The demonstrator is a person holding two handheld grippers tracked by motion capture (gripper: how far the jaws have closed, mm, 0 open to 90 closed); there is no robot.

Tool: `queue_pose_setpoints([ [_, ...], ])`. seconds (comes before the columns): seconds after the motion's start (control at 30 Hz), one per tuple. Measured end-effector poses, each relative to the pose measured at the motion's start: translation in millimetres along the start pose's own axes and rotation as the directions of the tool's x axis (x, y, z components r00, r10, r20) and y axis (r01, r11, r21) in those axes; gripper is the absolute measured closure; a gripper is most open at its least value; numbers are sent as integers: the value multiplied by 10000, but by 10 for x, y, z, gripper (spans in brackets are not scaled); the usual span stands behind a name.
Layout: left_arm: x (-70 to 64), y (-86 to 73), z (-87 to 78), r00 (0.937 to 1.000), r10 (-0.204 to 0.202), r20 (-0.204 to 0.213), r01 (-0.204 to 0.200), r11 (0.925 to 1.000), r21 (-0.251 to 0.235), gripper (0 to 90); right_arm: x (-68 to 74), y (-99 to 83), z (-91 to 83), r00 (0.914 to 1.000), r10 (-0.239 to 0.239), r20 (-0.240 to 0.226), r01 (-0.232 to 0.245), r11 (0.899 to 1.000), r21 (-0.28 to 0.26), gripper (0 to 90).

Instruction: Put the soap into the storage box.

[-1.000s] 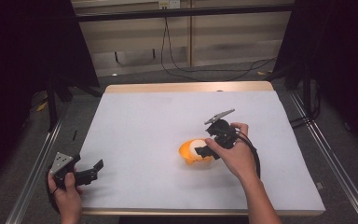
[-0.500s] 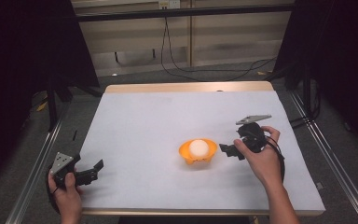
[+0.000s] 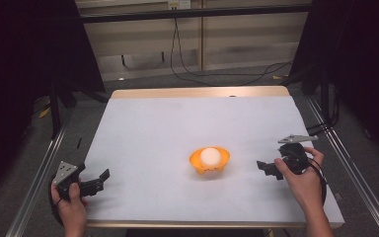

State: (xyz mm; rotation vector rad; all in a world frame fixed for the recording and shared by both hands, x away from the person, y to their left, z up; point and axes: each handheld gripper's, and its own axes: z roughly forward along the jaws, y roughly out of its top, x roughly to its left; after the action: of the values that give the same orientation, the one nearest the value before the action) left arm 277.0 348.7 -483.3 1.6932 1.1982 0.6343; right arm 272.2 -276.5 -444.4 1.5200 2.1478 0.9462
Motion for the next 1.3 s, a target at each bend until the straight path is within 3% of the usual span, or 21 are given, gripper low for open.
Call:
queue_pose_setpoints([
  [0.57, -5, 0, 1, 10000, 11, -17, -11, 10000, -12, 4, -430, -497, -253, 9939, 939, 572, -924, 9953, -287, 0],
  [1.3, -8, -1, 0, 10000, 38, -57, -38, 10000, -16, 4, -700, -869, -504, 9819, 1580, 1049, -1475, 9839, -1007, 0],
])
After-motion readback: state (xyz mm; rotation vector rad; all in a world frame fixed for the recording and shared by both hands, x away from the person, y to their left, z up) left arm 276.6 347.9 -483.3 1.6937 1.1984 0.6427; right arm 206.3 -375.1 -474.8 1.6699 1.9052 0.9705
